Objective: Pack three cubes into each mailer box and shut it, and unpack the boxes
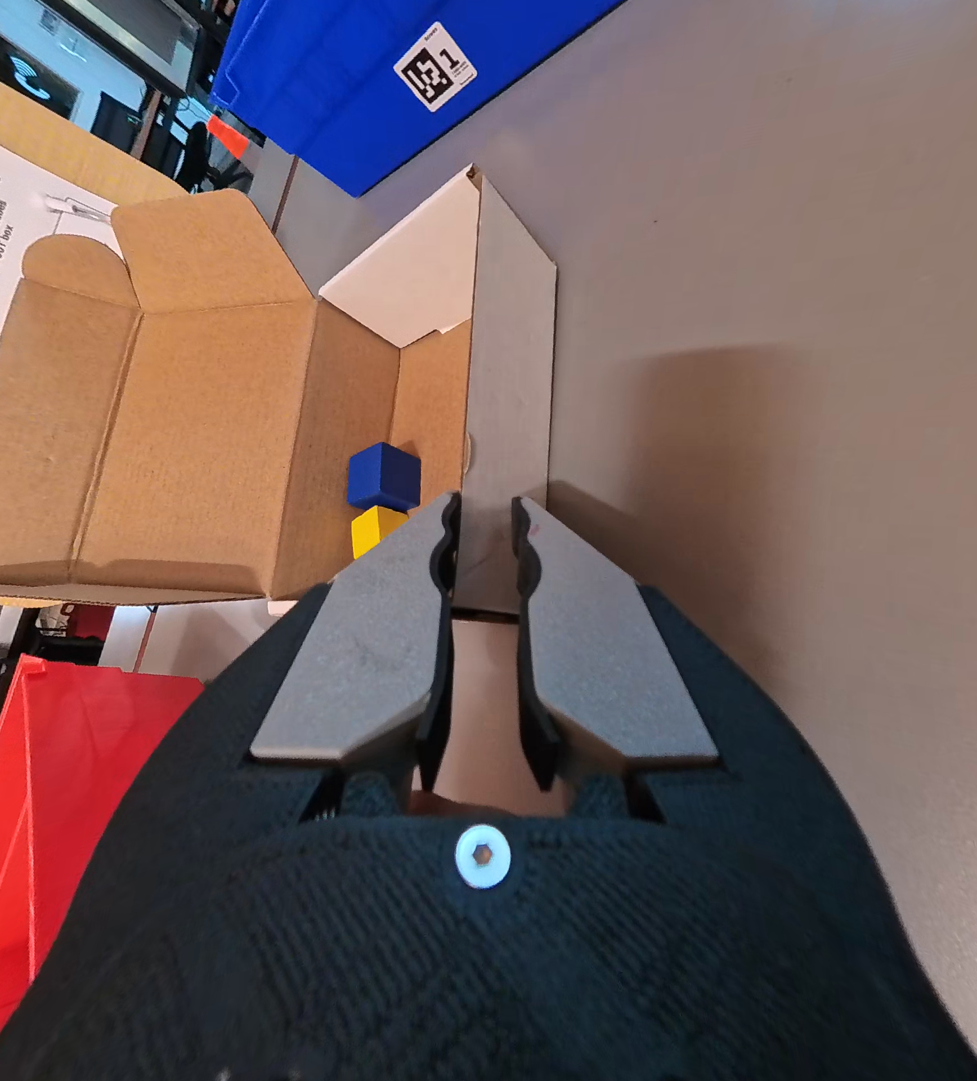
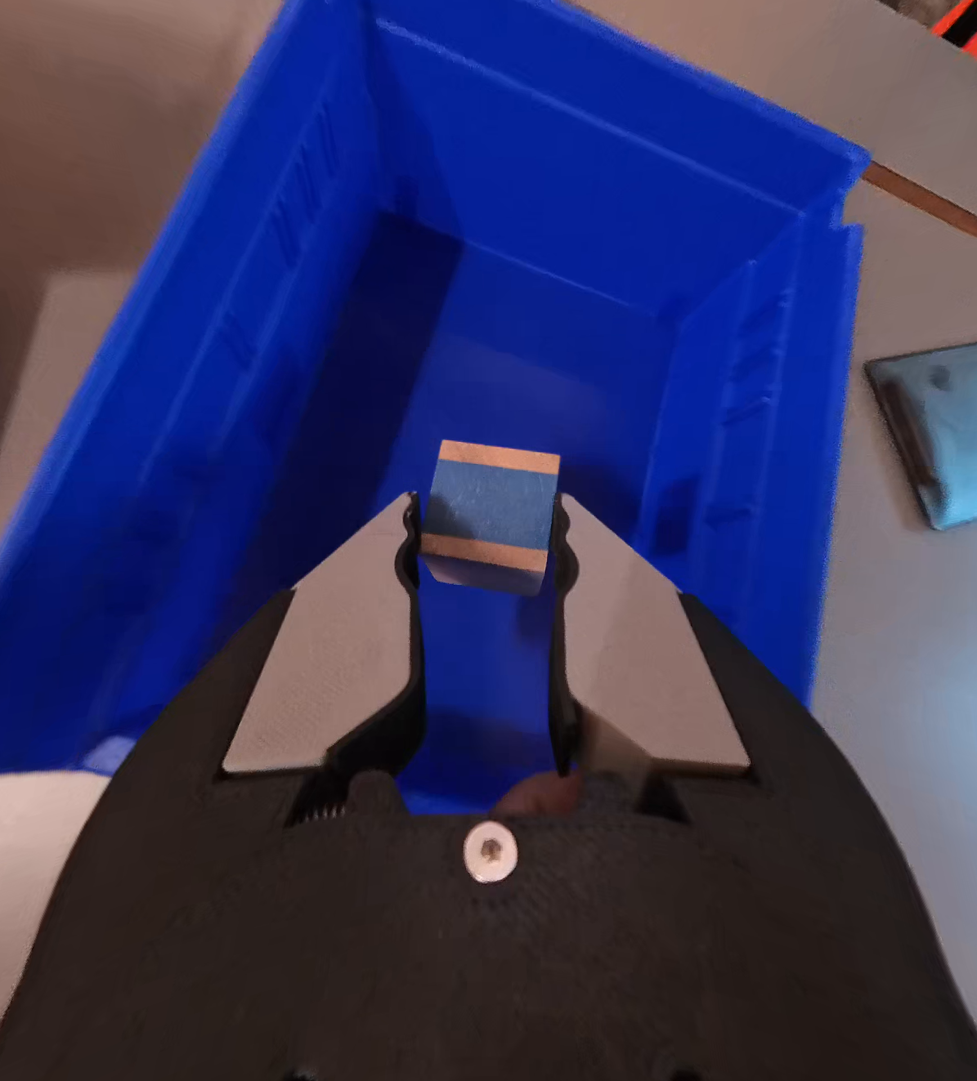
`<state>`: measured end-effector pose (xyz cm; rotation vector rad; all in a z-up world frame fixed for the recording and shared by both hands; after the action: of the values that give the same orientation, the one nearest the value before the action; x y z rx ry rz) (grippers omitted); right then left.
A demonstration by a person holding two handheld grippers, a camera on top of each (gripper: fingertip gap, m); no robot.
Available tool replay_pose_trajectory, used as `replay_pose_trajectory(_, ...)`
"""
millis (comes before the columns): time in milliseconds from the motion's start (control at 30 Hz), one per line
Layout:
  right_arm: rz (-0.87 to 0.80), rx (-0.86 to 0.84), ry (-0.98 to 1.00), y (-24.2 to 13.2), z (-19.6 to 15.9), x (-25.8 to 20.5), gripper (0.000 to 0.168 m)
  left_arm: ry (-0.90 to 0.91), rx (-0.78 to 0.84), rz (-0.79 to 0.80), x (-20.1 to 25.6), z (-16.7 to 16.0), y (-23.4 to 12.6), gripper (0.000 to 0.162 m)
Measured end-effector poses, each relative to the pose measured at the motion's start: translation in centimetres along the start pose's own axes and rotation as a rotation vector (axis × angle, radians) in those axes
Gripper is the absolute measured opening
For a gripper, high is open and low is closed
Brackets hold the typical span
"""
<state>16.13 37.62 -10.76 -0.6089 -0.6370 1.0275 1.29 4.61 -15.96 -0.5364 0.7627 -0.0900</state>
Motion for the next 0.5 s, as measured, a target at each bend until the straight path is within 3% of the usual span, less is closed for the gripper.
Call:
replay_pose_trajectory(233,-0.166,-0.224,-0.117,-1.5,-4.6,3.4,0.043,0.001,-0.007,0.002,0.0,0.0,0.0,0.015)
replay_pose_trajectory(367,-0.122,-0.296,-0.104,-0.9,-7.1,3.0,0.043,0.001,-0.011,0.006,0.0,0.0,0.0,0.015)
replay_pose_trajectory(500,-0.129,-0.271,-0.081,-1.2,-7.1,3.3,0.040,0.000,-0.008,0.006,0.0,0.0,0.0,0.015)
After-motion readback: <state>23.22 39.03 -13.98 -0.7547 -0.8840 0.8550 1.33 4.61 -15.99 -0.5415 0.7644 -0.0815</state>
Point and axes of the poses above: each gripper's, where its closed fingertips meet, y out along the fingers, z out of its top, x = y × z across the jaws, the point moved 3 cm from there along -y, back along the fingers, and after that the axes turned 1 degree about -y, right-handed, at the moved point
